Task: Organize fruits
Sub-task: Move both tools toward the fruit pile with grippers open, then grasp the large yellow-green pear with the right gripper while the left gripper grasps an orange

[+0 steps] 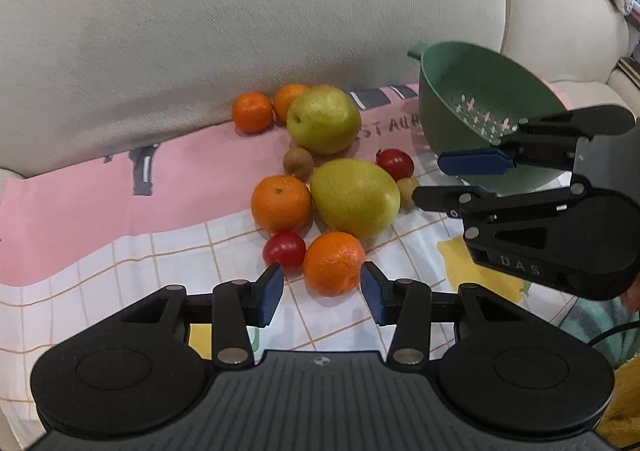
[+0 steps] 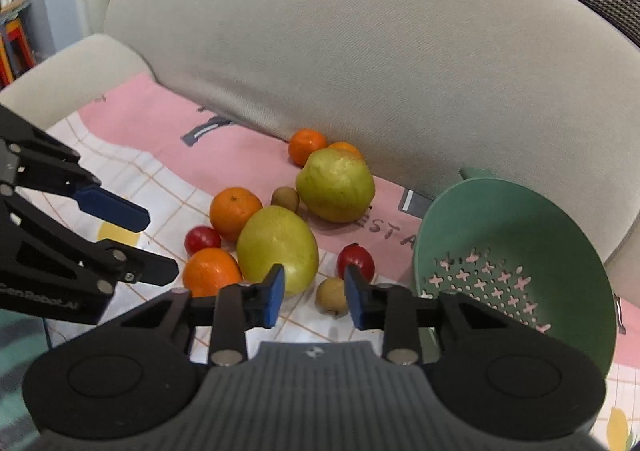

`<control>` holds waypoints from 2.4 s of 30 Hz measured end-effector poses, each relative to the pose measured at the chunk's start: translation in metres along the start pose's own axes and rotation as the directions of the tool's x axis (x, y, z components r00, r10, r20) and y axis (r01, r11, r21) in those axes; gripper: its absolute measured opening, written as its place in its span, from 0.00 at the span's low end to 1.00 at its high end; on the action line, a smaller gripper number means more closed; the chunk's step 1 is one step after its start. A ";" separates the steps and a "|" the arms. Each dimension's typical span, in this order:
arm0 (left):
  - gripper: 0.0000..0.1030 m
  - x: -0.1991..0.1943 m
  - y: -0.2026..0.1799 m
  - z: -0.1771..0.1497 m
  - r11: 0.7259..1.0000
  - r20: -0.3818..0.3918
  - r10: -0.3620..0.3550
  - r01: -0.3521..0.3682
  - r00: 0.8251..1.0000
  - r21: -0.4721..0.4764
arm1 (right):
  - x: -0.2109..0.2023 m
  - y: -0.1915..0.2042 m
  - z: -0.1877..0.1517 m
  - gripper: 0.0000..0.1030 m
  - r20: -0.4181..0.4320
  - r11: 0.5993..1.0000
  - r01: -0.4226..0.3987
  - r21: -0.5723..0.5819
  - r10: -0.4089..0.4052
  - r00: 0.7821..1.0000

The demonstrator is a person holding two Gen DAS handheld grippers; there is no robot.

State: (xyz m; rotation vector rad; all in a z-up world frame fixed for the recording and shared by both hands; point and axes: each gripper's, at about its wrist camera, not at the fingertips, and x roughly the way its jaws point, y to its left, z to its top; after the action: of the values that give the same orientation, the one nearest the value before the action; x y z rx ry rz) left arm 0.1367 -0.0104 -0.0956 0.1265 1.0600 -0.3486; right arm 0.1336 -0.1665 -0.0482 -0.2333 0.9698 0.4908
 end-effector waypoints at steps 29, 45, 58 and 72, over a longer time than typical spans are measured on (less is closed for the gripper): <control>0.59 0.049 -0.038 -0.001 0.974 0.010 0.092 -0.093 0.996 0.205 | 0.021 -0.011 0.011 0.40 0.028 0.985 -0.139 0.100 0.137 0.990; 0.51 0.042 -0.029 -0.001 0.983 -0.012 0.100 -0.097 0.995 0.156 | 0.058 -0.009 0.022 0.60 -0.100 0.958 -0.201 0.204 0.225 0.969; 0.50 0.045 -0.033 -0.004 0.977 -0.003 0.126 -0.124 0.992 0.176 | 0.046 -0.008 0.021 0.59 -0.075 0.955 -0.167 0.246 0.190 0.979; 0.47 0.006 -0.029 0.000 0.994 0.092 0.097 -0.101 0.991 0.042 | -0.017 -0.025 -0.001 0.59 0.008 0.930 -0.110 0.350 0.114 0.993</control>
State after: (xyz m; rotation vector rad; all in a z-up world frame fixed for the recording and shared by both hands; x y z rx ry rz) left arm 0.1294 -0.0388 -0.0991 0.2025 0.9530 -0.2871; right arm 0.1376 -0.1938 -0.0350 0.1416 1.0685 0.4124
